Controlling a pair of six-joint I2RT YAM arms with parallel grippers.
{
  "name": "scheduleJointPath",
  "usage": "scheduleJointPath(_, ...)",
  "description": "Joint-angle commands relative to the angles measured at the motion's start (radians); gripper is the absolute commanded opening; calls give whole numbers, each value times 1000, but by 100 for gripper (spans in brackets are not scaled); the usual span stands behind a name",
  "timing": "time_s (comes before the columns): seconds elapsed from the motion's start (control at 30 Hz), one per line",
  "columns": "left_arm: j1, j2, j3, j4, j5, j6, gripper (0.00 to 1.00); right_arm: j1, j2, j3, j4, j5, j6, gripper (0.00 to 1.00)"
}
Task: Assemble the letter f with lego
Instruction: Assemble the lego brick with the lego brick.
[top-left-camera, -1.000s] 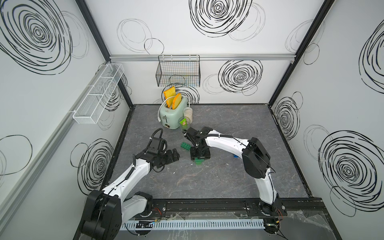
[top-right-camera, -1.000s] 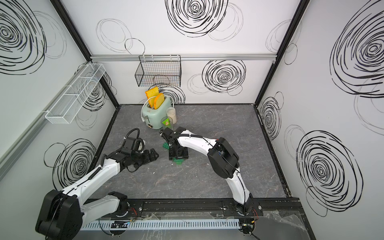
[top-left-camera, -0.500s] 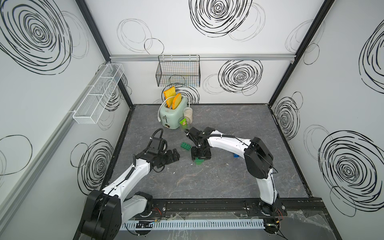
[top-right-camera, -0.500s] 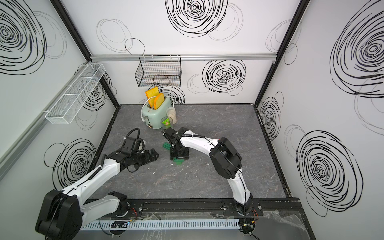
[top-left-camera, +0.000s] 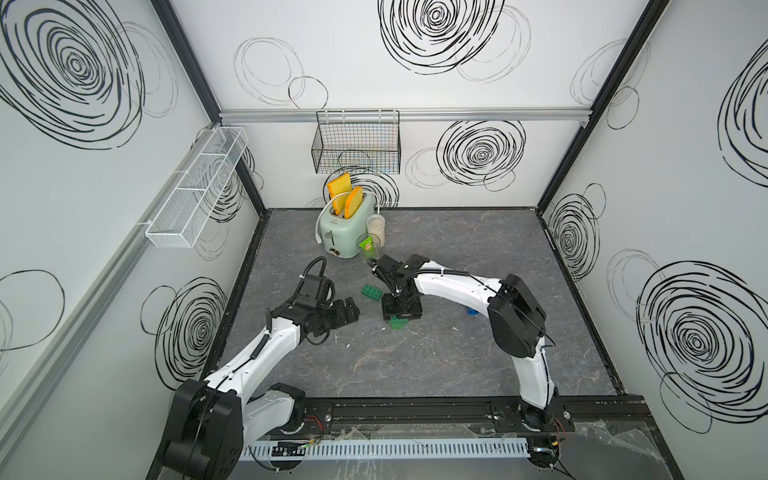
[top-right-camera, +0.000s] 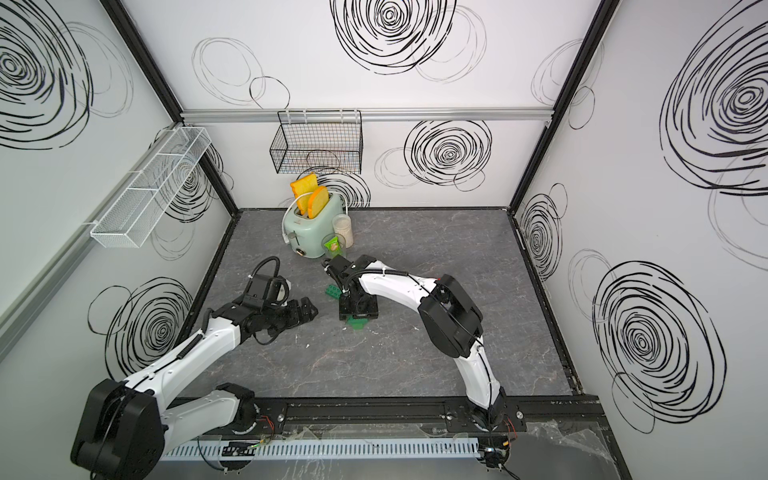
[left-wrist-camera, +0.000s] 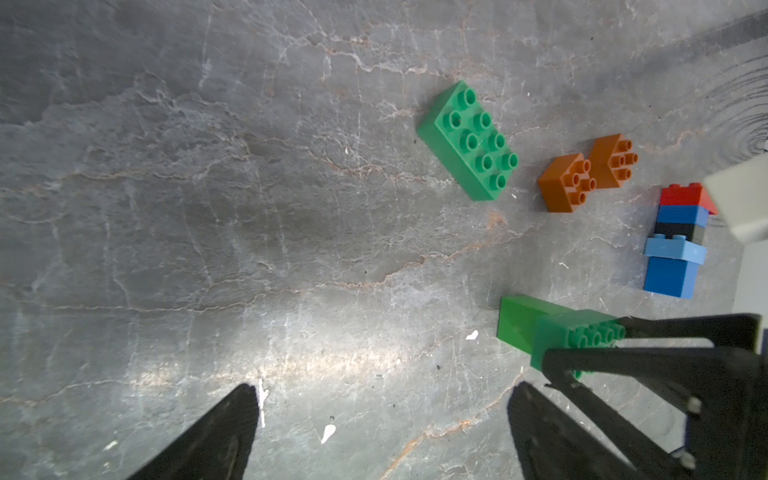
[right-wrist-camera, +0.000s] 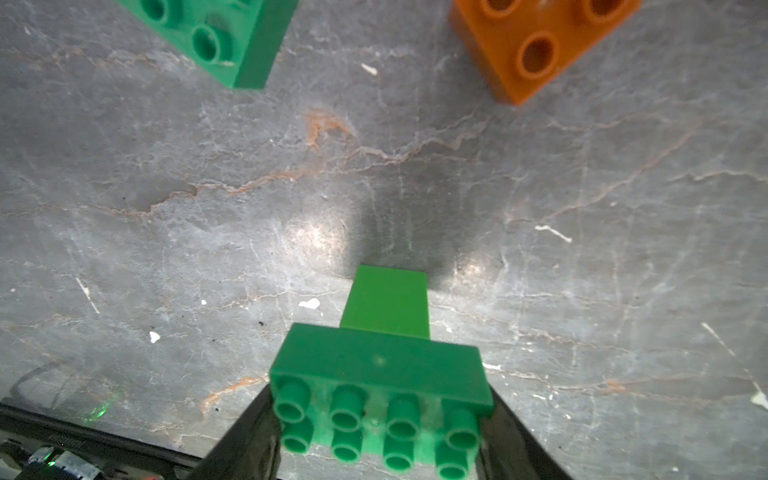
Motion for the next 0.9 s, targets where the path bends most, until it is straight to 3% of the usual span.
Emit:
scheduleJointPath(0.0, -7, 1, -6, 27, -15, -6, 98, -26, 48, -48, -130, 102, 1, 56)
scheduleJointPath(0.4, -7, 5, -6, 25, -15, -6, 98, -27, 52, 25, -151, 95, -4, 60)
scheduleJointPath(0.87, -8, 10, -5, 25, -15, -6, 98, -34, 44, 38, -142, 92, -13, 79)
